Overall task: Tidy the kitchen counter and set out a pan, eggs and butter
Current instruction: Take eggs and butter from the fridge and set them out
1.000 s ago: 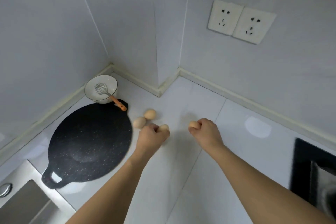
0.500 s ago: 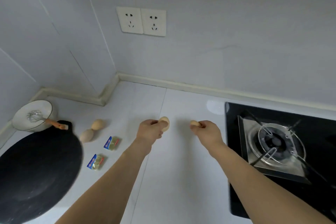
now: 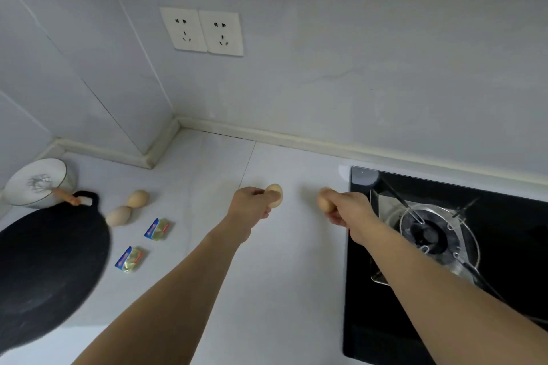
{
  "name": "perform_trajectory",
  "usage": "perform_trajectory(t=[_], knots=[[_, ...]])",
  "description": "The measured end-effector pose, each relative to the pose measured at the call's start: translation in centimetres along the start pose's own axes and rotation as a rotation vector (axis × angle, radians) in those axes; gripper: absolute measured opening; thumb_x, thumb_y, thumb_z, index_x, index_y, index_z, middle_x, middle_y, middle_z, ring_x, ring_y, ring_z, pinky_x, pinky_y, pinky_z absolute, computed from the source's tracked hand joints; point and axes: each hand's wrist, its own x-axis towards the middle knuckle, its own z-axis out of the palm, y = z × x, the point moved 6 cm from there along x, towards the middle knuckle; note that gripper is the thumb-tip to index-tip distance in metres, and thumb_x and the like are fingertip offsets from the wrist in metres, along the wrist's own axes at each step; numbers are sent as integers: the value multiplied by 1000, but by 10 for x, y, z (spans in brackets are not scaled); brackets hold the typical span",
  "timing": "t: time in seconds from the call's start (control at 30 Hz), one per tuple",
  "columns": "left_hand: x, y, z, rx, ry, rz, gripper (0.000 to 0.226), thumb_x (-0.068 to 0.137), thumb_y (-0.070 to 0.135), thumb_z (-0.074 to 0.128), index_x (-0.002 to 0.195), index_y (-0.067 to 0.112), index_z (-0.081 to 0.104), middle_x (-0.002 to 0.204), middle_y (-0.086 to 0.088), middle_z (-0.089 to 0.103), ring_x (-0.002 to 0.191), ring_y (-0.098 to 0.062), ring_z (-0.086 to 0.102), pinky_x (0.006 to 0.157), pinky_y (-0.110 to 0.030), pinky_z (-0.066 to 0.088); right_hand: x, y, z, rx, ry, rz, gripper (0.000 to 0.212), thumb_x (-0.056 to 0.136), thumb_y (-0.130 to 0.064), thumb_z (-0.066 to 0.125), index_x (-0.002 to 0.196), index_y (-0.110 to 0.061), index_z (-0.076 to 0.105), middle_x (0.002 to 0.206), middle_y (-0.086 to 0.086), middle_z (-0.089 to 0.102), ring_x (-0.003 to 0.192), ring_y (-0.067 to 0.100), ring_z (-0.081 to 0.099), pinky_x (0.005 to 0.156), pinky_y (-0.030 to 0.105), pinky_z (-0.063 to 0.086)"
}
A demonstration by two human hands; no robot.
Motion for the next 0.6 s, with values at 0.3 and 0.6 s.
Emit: perform_trajectory(t=[0.3,0.6], knots=[[54,-1,36,-1,22,-5,15,81,24,73,85,10,67,84,-11,68,76,-21,64,90,-40,56,69,-4,-22,-212,106,-20,26,76,-25,67,55,-8,64,61,9,65,57,23,59,55,27,47],[114,5,94,-45,-77,-21,24,81,21,75,96,3,68,80,-11,67,70,-19,64,82,-35,59,126,-11,-48,-361,275,-90,31,78,-37,55,60,-11,60,58,5,60,53,22,56,60,28,51]])
